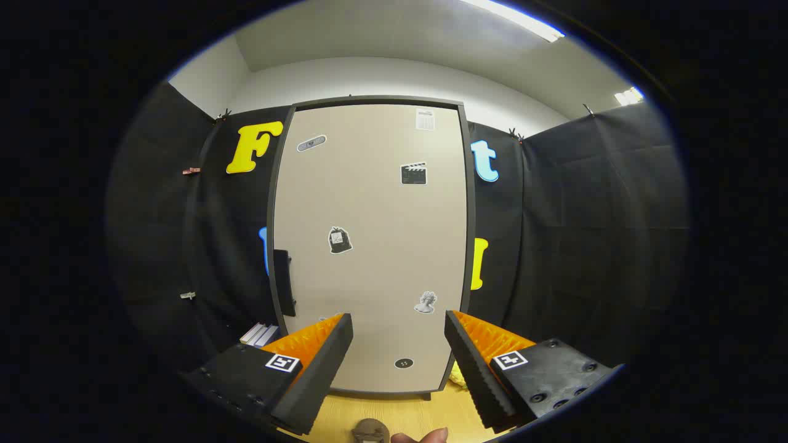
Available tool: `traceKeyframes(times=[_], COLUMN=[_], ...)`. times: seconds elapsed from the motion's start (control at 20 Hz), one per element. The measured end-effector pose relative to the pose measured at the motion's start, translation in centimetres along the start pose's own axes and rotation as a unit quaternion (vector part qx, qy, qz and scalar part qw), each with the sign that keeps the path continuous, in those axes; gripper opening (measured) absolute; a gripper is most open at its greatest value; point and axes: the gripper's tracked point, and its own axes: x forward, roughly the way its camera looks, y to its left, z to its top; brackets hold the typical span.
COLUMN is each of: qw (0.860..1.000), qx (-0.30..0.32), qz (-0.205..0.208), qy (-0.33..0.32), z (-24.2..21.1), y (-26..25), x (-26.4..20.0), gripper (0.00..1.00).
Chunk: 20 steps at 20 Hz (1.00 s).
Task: Open the shoe cabinet door, grab the shoes and put them into the shoe cabinet, then close the shoe cabinet door.
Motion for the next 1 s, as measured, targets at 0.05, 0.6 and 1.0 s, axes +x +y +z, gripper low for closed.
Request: traceKeyframes(times=[0.05, 0.6, 1.0], qw=[1.000, 1.000, 1.000], qx=[0.000, 0.005, 0.006], qz=[0.001, 0.007, 0.004], qy=[-0.002, -0.001, -0.005], z=[0.0, 0.0, 0.0], y=[0.1, 1.1, 1.3], x=[-0.1, -0.2, -0.3], gripper=[0.98, 0.98, 0.98])
